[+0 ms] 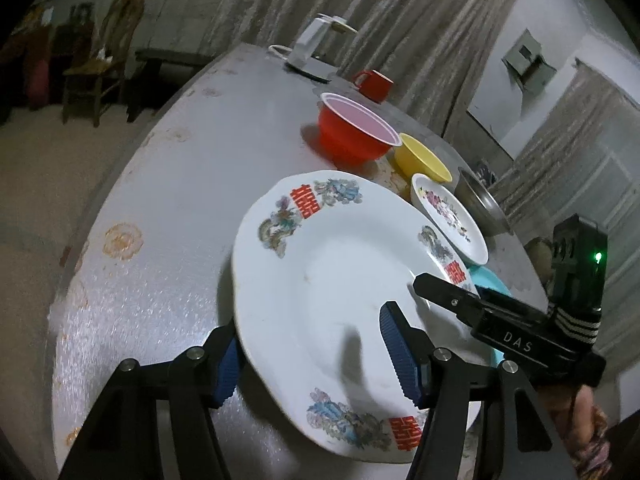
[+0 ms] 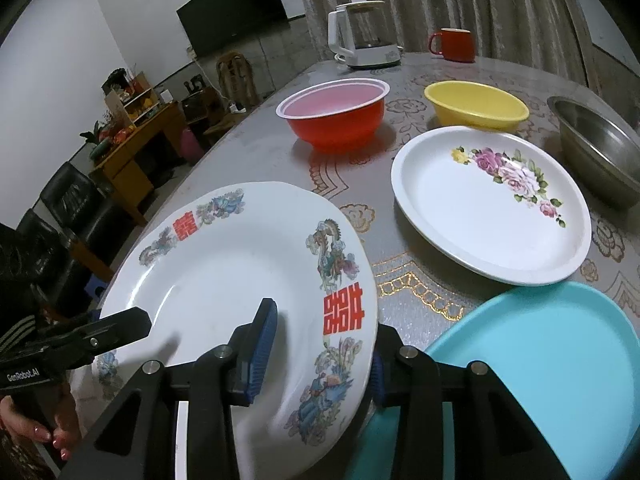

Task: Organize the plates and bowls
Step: 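Grasp the rim of the large white plate with the right gripper, then lift the large white plate and lower it onto the turquoise plate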

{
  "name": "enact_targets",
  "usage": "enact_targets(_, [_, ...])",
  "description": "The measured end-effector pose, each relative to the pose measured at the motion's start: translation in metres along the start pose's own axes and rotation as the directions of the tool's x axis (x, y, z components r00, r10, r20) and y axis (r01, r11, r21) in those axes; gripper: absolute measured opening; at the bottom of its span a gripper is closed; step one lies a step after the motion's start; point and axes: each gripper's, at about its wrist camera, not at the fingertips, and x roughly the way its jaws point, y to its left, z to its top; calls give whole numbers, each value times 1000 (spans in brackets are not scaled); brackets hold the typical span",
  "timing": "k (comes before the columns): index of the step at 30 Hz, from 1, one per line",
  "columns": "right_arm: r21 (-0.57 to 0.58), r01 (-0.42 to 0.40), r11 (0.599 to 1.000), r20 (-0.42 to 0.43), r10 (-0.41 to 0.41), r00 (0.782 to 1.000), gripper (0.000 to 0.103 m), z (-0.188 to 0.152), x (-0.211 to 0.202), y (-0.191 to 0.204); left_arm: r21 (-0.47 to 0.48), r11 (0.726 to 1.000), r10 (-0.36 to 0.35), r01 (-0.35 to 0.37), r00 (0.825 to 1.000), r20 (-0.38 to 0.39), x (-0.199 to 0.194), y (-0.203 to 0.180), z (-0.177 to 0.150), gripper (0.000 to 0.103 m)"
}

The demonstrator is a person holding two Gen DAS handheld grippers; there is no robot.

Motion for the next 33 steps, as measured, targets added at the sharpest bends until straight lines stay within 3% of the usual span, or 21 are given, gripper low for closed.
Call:
enact_targets(5, [-43,38,998,6,-38,999,34,-1,-2,4,168,981,90,-93,996,25,5,-19,-7,64])
enact_targets(11, [-54,46,998,13,-45,999,33,-7,-7,5,245,956,153,-164,986,63,5,-27,-13,64])
enact_targets(16, [-52,26,998,27,-25,999,33,-13,-15,9,252,956,127,-149,987,101,-5,-33,-13,64])
enact_targets(22, [-55,35,998,38,-33,999,32,-24,-20,10,320,926,174,-201,979,109,-2,-43,-24,65])
enact_targets(33, [-31,64,997,96,-61,993,32,-40,-58,6,369,914,127,-172,982,142,-12,-68,-33,65])
